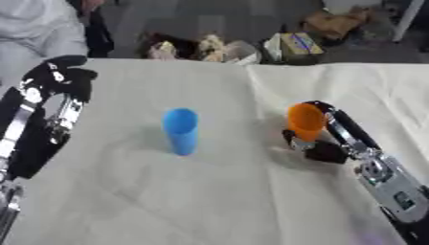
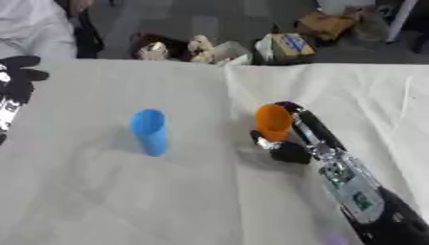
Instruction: Pour the contents of one cup into another cup.
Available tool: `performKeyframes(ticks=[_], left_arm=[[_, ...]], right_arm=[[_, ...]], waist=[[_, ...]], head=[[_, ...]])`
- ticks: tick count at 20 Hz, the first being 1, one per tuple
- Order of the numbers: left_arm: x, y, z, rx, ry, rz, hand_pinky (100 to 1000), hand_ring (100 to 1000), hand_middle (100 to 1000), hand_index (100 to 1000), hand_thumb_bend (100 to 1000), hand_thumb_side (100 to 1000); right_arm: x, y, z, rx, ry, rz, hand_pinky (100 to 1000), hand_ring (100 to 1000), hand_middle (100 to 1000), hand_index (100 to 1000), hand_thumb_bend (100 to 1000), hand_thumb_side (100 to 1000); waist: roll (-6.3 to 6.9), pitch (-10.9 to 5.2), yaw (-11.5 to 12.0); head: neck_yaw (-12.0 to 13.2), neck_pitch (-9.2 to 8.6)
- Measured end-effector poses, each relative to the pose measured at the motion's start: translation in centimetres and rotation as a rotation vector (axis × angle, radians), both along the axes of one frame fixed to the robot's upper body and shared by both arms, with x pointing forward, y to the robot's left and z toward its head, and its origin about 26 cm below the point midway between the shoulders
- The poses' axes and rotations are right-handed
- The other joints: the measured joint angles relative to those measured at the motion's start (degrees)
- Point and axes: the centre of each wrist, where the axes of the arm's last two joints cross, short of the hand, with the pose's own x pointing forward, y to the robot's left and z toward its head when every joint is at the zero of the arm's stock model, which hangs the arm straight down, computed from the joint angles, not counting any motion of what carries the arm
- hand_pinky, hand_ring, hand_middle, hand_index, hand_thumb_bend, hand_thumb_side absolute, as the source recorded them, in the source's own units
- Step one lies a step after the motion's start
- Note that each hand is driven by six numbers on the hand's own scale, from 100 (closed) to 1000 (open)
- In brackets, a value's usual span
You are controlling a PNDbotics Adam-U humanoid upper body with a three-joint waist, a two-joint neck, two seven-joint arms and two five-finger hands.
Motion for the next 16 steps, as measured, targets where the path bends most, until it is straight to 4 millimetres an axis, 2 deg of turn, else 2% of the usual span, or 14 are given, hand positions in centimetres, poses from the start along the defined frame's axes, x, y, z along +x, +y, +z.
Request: performKeyframes(ticks=[3,4,5,6,16], left_arm=[[0.00,0.00,0.00,0.000,0.000,0.000,830,851,866,781,214,1000],[0.00,0.00,0.00,0.000,0.001,0.000,830,851,866,781,213,1000],[0.00,0.00,0.00,0.000,0.002,0.000,830,851,866,781,213,1000],[0.00,0.00,0.00,0.001,0.002,0.000,830,851,866,781,213,1000],[0.00,0.00,0.00,0.001,0.003,0.000,832,851,868,781,211,1000]], right_arm=[[0.01,0.01,0.02,0.004,-0.003,0.001,653,734,798,813,254,554],[0.00,0.02,0.05,0.009,-0.004,0.001,642,725,789,804,247,523],[-0.02,0.05,0.10,0.016,-0.007,0.000,630,714,781,793,234,573],[-0.04,0.08,0.14,0.024,-0.010,0.000,616,701,767,776,223,514],[-0.52,0.48,0.70,0.102,-0.026,0.009,522,645,715,705,119,474]], waist=[[0.00,0.00,-0.02],[0.00,0.00,-0.04],[0.00,0.00,-0.04],[0.00,0.00,-0.05],[0.00,0.00,-0.41]], head=[[0.04,0.00],[0.05,0.00],[0.07,0.00],[0.10,0.00],[0.34,-0.01]])
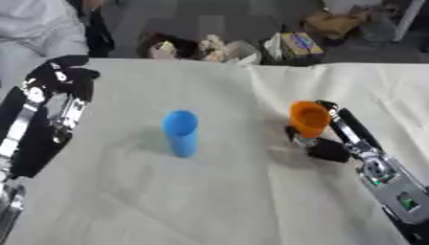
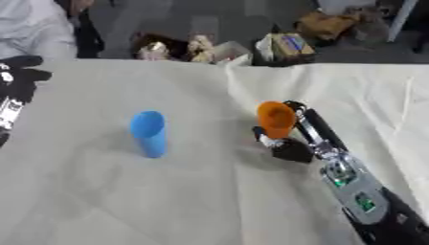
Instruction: Pour the contents of one cup into another cup.
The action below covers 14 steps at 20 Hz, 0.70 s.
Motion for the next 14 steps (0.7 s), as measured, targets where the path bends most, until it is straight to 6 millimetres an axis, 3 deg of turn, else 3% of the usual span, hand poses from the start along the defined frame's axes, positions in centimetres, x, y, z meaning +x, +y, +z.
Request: performKeyframes(ticks=[14], left_arm=[[0.0,0.0,0.0,0.005,0.002,-0.002,836,853,870,782,211,1000]], right_arm=[[-0.7,0.6,1.6,0.044,-0.064,0.000,428,599,664,648,100,423]], waist=[[0.00,0.00,-0.28]], head=[[0.22,0.00]])
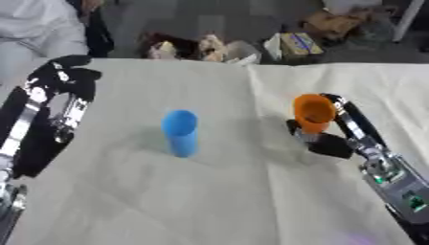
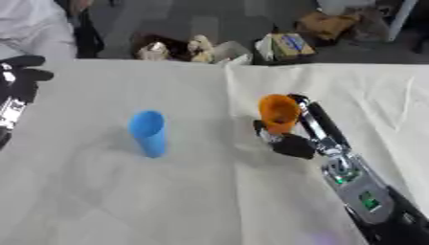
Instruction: Pour the contents of one cup into another cup.
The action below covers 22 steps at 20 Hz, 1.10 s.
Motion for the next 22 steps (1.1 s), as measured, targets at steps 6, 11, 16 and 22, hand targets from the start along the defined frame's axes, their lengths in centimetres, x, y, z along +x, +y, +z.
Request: performKeyframes(ticks=[6,11,16,22], left_arm=[[0.0,0.0,0.0,0.001,0.001,0.001,837,854,872,783,213,999],[0.0,0.0,0.0,0.004,0.003,0.003,839,855,874,791,220,992],[0.0,0.0,0.0,0.016,0.011,0.014,843,859,878,811,245,960],[0.1,0.0,0.7,0.073,0.003,0.059,868,880,896,864,265,886]], right_arm=[[-0.6,0.4,1.2,0.027,-0.034,0.007,407,589,655,635,100,419],[-1.4,0.6,2.9,0.045,-0.075,0.020,392,583,650,630,100,409],[-2.7,0.9,4.6,0.047,-0.113,0.040,379,578,645,626,100,402],[-4.5,1.4,6.5,0.044,-0.137,0.066,368,573,640,622,100,394]], waist=[[0.00,0.00,-0.19],[0.00,0.00,-0.39],[0.00,-0.03,-0.49],[-0.04,-0.06,-0.76]], head=[[0.00,0.03],[0.12,0.06],[0.38,0.13],[0.64,0.58]])
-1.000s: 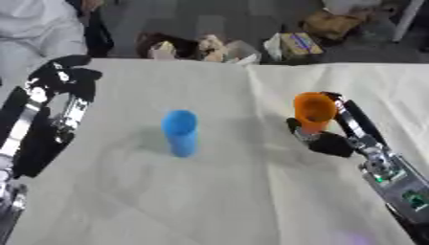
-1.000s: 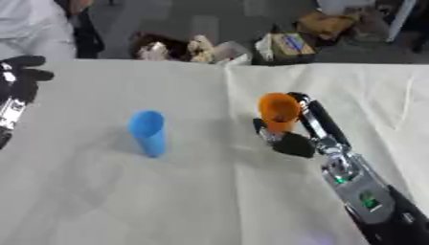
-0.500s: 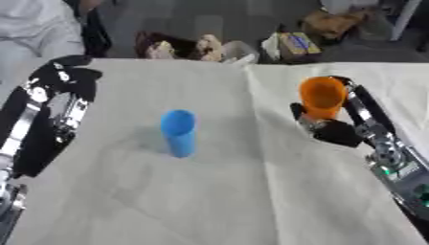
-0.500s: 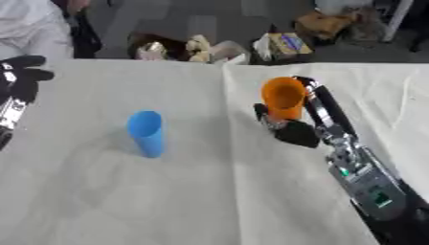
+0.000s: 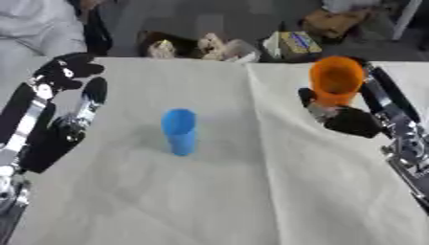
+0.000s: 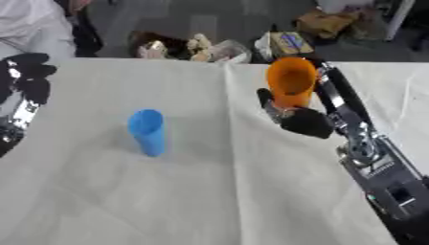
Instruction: Pour the contents of one cup into another cup.
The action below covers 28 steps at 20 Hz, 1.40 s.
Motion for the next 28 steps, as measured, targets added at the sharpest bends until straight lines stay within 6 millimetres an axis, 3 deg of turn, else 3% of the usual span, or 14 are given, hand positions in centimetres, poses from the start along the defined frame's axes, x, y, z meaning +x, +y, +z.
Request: performKeyframes(ticks=[5,12,25,28], left_arm=[[0.0,-0.2,0.4,0.123,0.028,0.055,898,910,919,930,312,864],[0.4,-0.7,1.0,0.295,0.087,0.108,919,929,942,993,449,891],[1.8,-1.5,0.4,0.473,0.231,0.107,937,940,954,1000,504,964],[2.3,-1.5,-0.1,0.489,0.270,0.098,941,942,959,1000,561,968]], right_arm=[[-1.0,0.1,0.9,-0.007,-0.009,0.009,366,571,638,621,100,391],[-2.1,0.4,1.7,-0.009,-0.026,0.025,362,569,637,620,100,384],[-3.1,0.5,2.8,-0.007,-0.038,0.042,351,563,638,615,100,383],[-3.3,0.5,3.0,-0.009,-0.039,0.047,349,561,651,614,100,382]], waist=[[0.00,0.00,-0.17],[0.00,0.00,-0.50],[-0.34,-0.02,-1.02],[-0.41,-0.04,-1.12]], head=[[0.33,0.02],[0.37,0.05],[0.63,0.64],[0.87,0.76]])
